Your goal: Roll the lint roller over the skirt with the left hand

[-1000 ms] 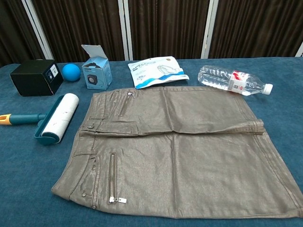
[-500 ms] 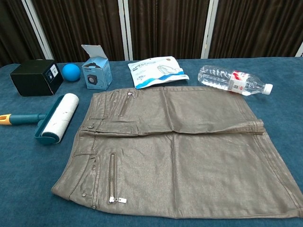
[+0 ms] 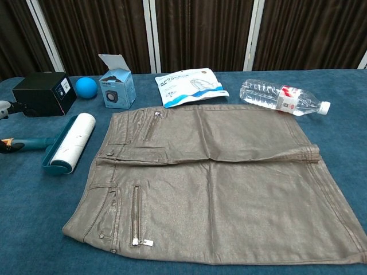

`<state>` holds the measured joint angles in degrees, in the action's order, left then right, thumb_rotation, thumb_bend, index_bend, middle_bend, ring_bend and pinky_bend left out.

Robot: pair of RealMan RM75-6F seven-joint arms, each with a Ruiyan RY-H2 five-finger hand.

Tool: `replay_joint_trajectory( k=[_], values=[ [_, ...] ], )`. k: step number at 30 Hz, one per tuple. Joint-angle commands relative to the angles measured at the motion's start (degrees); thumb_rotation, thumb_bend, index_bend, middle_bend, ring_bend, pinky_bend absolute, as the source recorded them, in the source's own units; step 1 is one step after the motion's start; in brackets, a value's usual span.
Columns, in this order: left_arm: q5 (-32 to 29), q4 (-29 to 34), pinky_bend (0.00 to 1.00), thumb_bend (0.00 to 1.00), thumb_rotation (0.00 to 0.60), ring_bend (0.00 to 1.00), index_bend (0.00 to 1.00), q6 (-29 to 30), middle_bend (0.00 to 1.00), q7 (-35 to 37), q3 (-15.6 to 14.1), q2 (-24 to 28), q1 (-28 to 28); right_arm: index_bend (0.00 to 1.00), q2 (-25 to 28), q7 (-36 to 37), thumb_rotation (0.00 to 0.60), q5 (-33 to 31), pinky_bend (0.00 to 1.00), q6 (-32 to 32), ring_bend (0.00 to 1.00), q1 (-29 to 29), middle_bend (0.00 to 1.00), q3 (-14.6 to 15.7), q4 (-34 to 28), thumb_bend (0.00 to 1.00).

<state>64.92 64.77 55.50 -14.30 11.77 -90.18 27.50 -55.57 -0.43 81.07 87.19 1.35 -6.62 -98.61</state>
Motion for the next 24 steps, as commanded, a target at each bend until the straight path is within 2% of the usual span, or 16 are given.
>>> replay_joint_trajectory(
  k=[1, 10, 16, 24],
  values=[
    [-0.03, -1.87, 0.18, 0.41, 0.600, 0.09, 0.20, -0.32, 0.13, 0.61, -0.16, -1.50, 0.80, 0.00, -0.05, 0.15, 0.600, -0.09, 0.00, -0.07, 0.00, 0.04, 0.00, -0.06, 0.16, 0.00],
    [0.09, -4.85, 0.21, 0.42, 0.600, 0.12, 0.23, -1.09, 0.16, 0.16, -0.52, -4.29, 2.60, 0.00, -0.25, 0.16, 0.600, -0.54, 0.00, -0.35, 0.00, 0.19, 0.00, -0.21, 0.61, 0.00],
    [-0.14, -5.72, 0.24, 0.50, 0.600, 0.16, 0.26, -1.57, 0.20, -0.66, -0.91, -5.21, 3.32, 0.00, -0.53, 0.17, 0.600, -1.03, 0.00, -0.81, 0.00, 0.47, 0.00, -0.41, 1.09, 0.00],
    [-0.84, -7.00, 0.25, 0.50, 0.600, 0.18, 0.29, -2.05, 0.23, -0.98, -1.33, -5.91, 3.45, 0.00, -0.66, 0.19, 0.600, -1.24, 0.00, -1.00, 0.00, 0.57, 0.00, -0.46, 1.29, 0.00]
  ],
)
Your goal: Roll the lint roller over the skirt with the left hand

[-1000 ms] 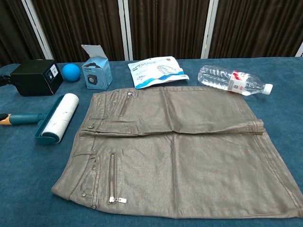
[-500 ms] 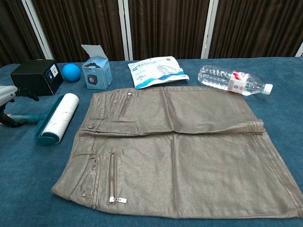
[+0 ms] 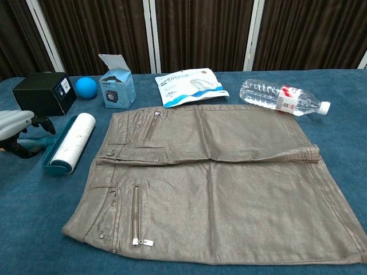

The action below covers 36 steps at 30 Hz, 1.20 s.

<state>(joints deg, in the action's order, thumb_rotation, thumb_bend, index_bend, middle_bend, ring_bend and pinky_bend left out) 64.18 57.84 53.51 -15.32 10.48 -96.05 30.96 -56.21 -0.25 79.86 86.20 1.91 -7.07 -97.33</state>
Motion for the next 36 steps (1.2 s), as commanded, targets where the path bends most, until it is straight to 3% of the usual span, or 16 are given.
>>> replay_joint_trajectory(
  k=[1, 20, 28, 31, 36],
  values=[
    [-0.10, -0.12, 0.25, 0.50, 0.600, 0.18, 0.29, -0.04, 0.23, 0.11, -0.06, -0.03, -0.02, 0.00, -0.02, -0.02, 0.600, -0.07, 0.00, -0.03, 0.00, 0.01, 0.00, -0.02, 0.01, 0.00],
    [-0.24, -0.46, 0.37, 0.50, 0.600, 0.27, 0.44, 0.22, 0.32, 0.30, -0.66, -0.45, -0.18, 0.00, -0.05, -0.24, 0.600, -0.50, 0.00, -0.51, 0.00, 0.17, 0.00, 0.00, -0.14, 0.00],
    [0.52, -0.21, 0.41, 0.59, 0.600, 0.33, 0.56, 0.99, 0.40, 1.18, -0.76, -0.14, -0.29, 0.00, -0.05, -0.07, 0.600, -0.45, 0.00, -0.44, 0.00, 0.18, 0.00, -0.03, -0.07, 0.00],
    [2.31, 2.22, 0.42, 0.59, 0.600, 0.34, 0.58, 2.51, 0.41, 1.31, -0.86, 1.30, -0.10, 0.00, 0.03, 0.08, 0.600, -0.40, 0.00, -0.40, 0.00, 0.17, 0.00, -0.06, -0.15, 0.00],
    [6.48, 12.15, 0.43, 0.59, 0.600, 0.35, 0.59, 5.22, 0.42, -2.27, -1.31, 7.49, 0.95, 0.00, 0.21, 0.57, 0.600, -0.51, 0.00, -0.62, 0.00, 0.23, 0.00, -0.10, -0.22, 0.00]
  ],
)
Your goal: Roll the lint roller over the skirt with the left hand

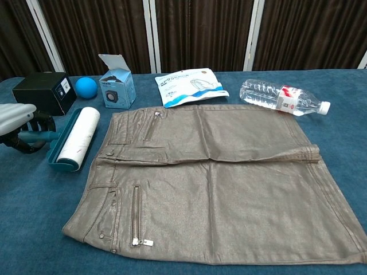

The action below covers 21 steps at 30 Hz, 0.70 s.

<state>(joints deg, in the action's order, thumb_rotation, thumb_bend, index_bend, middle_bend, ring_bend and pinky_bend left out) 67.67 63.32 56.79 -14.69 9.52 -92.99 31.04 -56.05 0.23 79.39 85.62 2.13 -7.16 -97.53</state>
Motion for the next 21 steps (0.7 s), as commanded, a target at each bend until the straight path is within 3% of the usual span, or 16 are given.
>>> replay_joint_trajectory(
  k=[1, 6, 10, 16, 21],
  values=[
    [3.13, 9.12, 0.43, 0.59, 0.600, 0.35, 0.59, 1.83, 0.42, -4.65, -0.42, 5.95, 1.23, 0.00, 0.10, 0.22, 0.600, -0.05, 0.00, -0.08, 0.00, 0.03, 0.00, -0.04, -0.04, 0.00],
    [1.88, 19.82, 0.43, 0.59, 0.600, 0.35, 0.60, -0.58, 0.42, -15.40, -0.11, 11.83, 4.39, 0.00, 0.36, 0.92, 0.600, -0.13, 0.00, -0.17, 0.00, 0.04, 0.00, -0.13, -0.05, 0.00],
    [-3.89, 26.54, 0.43, 0.61, 0.600, 0.35, 0.60, -4.16, 0.42, -24.17, 0.61, 14.65, 7.86, 0.00, 0.63, 1.59, 0.600, -0.43, 0.00, -0.30, 0.00, 0.07, 0.00, -0.33, -0.02, 0.00],
    [-10.71, 31.72, 0.43, 0.61, 0.600, 0.35, 0.60, -5.55, 0.42, -33.60, -0.17, 15.79, 11.94, 0.00, 0.90, 2.37, 0.600, -1.24, 0.00, -0.60, 0.00, 0.07, 0.00, -0.64, 0.27, 0.00],
    [-14.38, 32.48, 0.43, 0.62, 0.600, 0.35, 0.60, -5.18, 0.42, -39.53, -1.73, 14.91, 14.66, 0.00, 1.01, 2.76, 0.600, -2.03, 0.00, -1.00, 0.00, 0.17, 0.00, -0.91, 0.53, 0.00]
  ],
)
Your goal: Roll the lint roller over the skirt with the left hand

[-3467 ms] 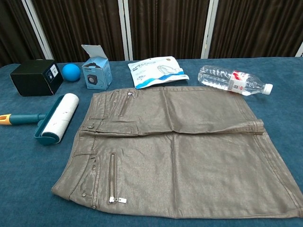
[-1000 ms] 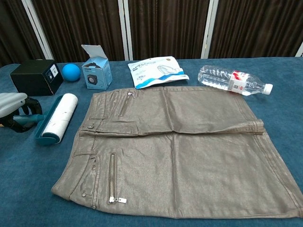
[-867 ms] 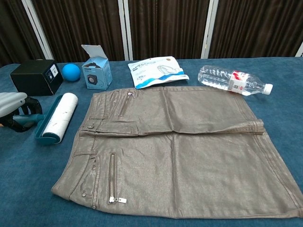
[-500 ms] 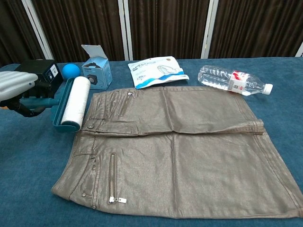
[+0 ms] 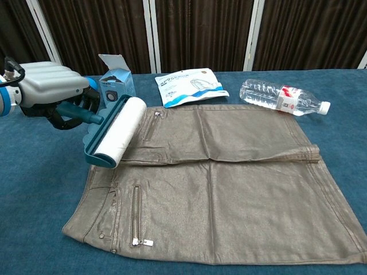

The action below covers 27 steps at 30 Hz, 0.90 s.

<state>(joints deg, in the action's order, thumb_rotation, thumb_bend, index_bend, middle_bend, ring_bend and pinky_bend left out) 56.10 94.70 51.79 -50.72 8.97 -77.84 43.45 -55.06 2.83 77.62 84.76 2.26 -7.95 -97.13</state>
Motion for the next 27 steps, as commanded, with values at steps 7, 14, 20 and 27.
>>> replay_joint_trajectory(
  k=[7, 14, 20, 27],
  values=[
    [-6.97, 0.18, 0.43, 0.62, 0.600, 0.35, 0.61, 1.11, 0.42, -8.74, -3.01, -3.32, 5.74, 0.00, 0.18, 1.09, 0.600, -1.54, 0.00, -0.77, 0.00, 0.17, 0.00, -0.62, 0.47, 0.00],
    [-8.57, -0.33, 0.44, 0.62, 0.600, 0.36, 0.61, 2.00, 0.42, -12.66, -3.60, -6.82, 9.15, 0.00, 0.54, 2.47, 0.600, -2.70, 0.00, -1.69, 0.00, 0.34, 0.00, -1.06, 0.95, 0.00],
    [-10.53, 0.59, 0.44, 0.63, 0.600, 0.36, 0.63, 4.08, 0.43, -17.74, -3.56, -11.06, 12.84, 0.00, 1.09, 4.43, 0.600, -3.52, 0.00, -2.30, 0.00, 0.34, 0.00, -1.51, 1.51, 0.00],
    [-16.76, 0.29, 0.45, 0.65, 0.600, 0.37, 0.65, 7.29, 0.44, -27.34, -2.69, -19.83, 19.70, 0.00, 1.67, 6.67, 0.600, -4.00, 0.00, -2.94, 0.00, 0.22, 0.00, -1.75, 2.33, 0.00]
  ],
)
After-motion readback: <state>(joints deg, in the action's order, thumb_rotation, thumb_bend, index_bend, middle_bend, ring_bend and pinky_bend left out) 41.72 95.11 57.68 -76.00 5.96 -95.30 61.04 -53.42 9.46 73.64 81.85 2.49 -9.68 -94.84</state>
